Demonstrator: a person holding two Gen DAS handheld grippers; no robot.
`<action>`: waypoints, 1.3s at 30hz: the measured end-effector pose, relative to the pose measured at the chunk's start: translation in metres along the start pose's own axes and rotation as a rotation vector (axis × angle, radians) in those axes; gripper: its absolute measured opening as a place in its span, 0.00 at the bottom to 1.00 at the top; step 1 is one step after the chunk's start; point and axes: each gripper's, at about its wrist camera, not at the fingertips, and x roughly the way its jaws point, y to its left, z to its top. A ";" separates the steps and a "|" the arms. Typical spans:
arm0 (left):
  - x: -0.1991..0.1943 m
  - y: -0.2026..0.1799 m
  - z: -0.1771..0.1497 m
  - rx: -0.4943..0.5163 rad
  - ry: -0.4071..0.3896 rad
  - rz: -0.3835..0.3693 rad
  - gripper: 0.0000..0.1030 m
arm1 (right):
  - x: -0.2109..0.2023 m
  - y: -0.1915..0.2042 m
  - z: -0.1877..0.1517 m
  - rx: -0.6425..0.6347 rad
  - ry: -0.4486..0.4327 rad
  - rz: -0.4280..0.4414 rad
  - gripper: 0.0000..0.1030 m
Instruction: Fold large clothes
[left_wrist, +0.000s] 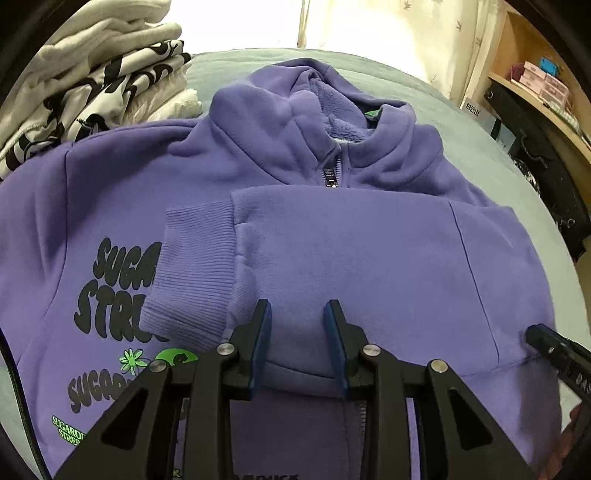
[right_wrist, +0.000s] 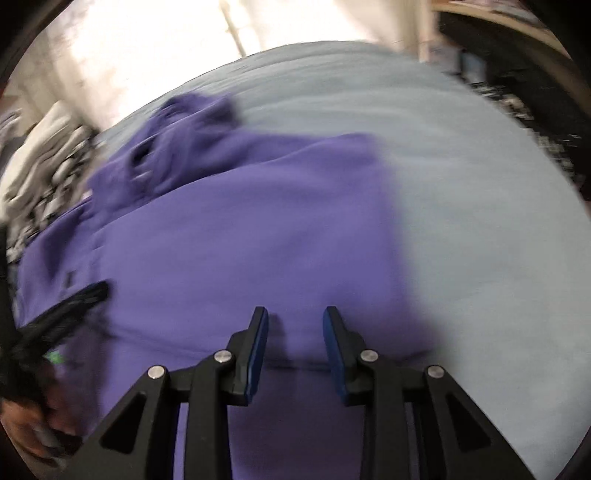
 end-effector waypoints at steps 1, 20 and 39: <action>0.000 0.001 0.001 -0.001 0.002 -0.006 0.28 | 0.000 -0.009 -0.001 0.016 0.006 0.015 0.22; -0.064 -0.009 -0.011 -0.006 -0.026 -0.041 0.74 | -0.052 -0.006 -0.020 0.102 -0.008 0.093 0.34; -0.159 0.008 -0.075 0.016 -0.054 0.004 0.81 | -0.104 0.027 -0.081 0.110 0.005 0.181 0.42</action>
